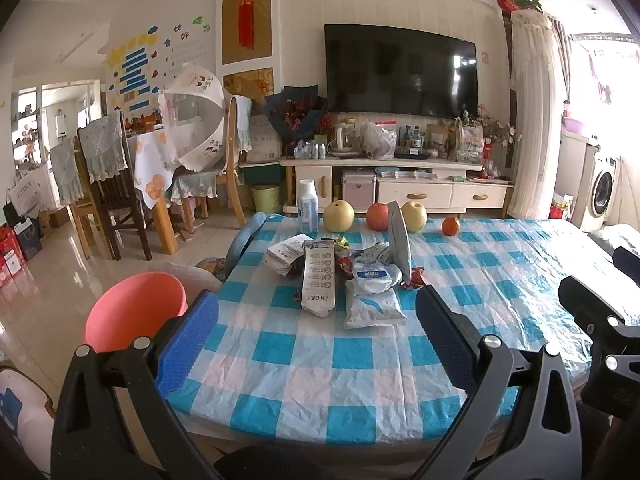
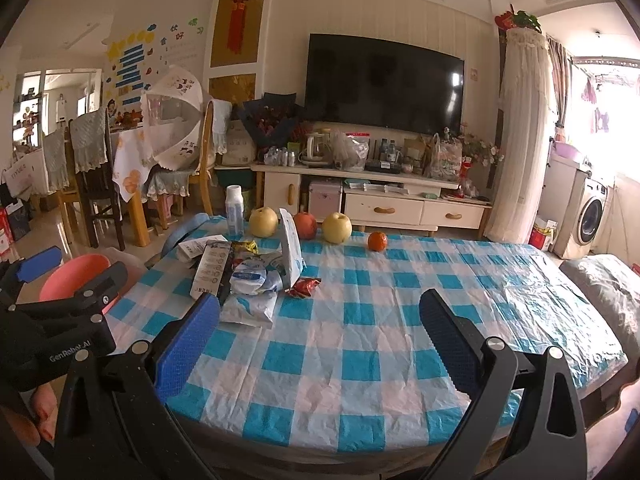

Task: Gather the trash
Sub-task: 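Move both tools toward the pile of trash on the table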

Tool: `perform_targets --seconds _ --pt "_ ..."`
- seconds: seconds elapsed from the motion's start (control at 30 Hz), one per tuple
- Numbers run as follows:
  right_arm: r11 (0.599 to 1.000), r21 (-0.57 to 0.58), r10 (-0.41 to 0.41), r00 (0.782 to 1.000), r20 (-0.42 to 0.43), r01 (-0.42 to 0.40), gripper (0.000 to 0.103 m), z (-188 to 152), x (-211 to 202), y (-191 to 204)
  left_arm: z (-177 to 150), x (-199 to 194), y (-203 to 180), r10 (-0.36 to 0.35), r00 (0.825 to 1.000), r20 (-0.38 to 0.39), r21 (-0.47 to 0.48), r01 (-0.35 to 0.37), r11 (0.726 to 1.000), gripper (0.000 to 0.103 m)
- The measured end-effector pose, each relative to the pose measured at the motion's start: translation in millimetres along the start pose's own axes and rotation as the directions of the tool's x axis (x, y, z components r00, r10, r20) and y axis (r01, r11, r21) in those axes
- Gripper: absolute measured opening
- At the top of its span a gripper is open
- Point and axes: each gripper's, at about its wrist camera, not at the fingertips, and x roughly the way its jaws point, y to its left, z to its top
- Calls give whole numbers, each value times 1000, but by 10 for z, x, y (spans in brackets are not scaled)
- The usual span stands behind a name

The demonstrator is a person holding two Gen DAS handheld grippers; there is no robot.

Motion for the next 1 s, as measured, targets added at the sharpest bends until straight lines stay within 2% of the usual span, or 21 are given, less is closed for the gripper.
perform_targets --seconds 0.53,1.0 --pt "1000 -4 23 999 -31 -23 98 -91 93 49 -35 3 -17 -1 1000 -1 1 1 1000 99" --pt "1000 -5 17 998 -68 -17 98 -164 281 -11 -170 80 -14 8 999 -46 24 -7 1000 99"
